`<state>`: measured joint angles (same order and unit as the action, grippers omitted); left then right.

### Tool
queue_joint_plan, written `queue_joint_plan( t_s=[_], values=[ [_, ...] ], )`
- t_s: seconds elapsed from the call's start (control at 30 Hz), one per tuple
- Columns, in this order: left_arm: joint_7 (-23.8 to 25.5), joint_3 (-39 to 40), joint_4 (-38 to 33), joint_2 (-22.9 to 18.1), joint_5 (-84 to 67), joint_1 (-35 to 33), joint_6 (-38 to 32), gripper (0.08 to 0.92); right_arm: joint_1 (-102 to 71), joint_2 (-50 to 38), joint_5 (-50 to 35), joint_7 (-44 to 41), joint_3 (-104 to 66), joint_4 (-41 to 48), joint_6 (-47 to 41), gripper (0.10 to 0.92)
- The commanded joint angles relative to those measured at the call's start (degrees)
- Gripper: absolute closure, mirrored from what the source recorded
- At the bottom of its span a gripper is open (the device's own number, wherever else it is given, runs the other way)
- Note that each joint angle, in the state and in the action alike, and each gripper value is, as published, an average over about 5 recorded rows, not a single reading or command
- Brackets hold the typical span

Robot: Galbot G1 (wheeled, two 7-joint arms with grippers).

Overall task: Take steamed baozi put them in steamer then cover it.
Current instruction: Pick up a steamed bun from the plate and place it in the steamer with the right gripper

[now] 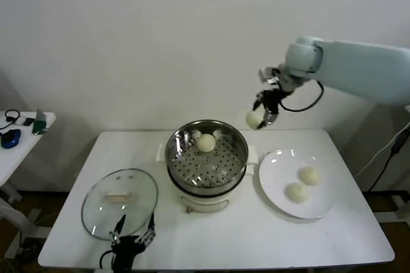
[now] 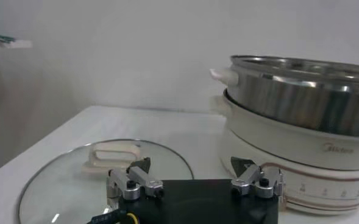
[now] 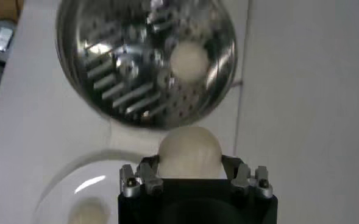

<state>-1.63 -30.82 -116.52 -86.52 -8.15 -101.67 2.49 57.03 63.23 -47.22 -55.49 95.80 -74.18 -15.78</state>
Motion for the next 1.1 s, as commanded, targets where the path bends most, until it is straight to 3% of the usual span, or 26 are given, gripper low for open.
queue_joint_plan(
  t_s=[0.03,0.3,0.7,1.1],
  values=[
    [0.0,-0.1,-0.6,0.2,-0.1,0.0,0.1,0.177,1.1,13.6,-7.3,4.4,-1.8,-5.6,-4.0,0.321],
    [0.0,-0.7,-1.5,0.4,-0.5,-0.3,0.1,0.177,-9.5,20.7,-2.3,8.0,0.4,1.8,-5.5,0.321],
    [0.0,-0.7,-1.2,0.5,-0.8,-0.3,0.1,0.177,-18.3,23.9,3.7,12.0,0.5,9.1,-8.0,0.321],
    [0.0,-0.5,-1.0,0.4,-0.8,0.0,0.1,0.177,-19.9,23.9,4.7,13.3,-0.7,9.8,-8.9,0.320]
  ],
)
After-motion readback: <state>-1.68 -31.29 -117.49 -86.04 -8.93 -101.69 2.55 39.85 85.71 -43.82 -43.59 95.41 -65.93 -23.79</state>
